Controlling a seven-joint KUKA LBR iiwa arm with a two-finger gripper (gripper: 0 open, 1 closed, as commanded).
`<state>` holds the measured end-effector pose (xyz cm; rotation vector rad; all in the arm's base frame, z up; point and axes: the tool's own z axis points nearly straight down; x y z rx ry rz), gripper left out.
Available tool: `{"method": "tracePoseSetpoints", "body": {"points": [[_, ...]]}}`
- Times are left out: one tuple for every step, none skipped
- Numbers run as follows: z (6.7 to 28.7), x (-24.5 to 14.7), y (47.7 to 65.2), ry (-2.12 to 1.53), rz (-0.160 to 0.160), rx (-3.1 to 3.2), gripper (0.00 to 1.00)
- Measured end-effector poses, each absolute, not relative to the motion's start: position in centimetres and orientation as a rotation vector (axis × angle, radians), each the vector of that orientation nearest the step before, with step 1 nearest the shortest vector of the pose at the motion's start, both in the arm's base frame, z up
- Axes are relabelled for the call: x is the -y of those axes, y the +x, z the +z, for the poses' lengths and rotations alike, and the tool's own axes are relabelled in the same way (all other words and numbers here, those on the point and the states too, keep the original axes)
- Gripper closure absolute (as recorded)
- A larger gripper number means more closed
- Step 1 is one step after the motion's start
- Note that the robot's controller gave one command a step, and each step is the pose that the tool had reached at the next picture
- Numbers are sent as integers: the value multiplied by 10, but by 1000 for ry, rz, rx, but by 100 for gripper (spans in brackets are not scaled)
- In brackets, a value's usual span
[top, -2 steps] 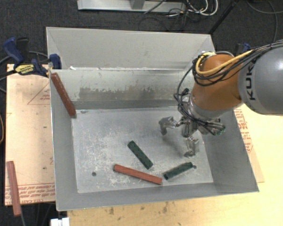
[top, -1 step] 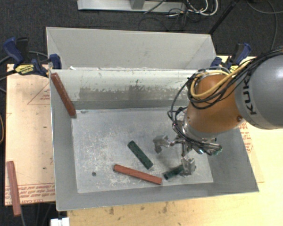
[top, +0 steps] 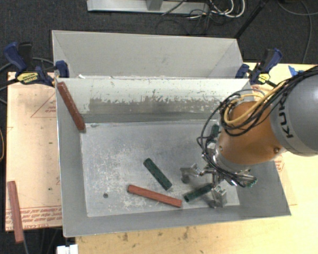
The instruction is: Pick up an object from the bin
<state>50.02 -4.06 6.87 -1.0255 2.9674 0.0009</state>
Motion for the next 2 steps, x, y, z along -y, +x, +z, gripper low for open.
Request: {"method": "tracePoseSetpoints", "body": {"points": [[70,39,501,-1033,1,-2965,100],[219,48,576,-1030,-7,-2953,100]]}}
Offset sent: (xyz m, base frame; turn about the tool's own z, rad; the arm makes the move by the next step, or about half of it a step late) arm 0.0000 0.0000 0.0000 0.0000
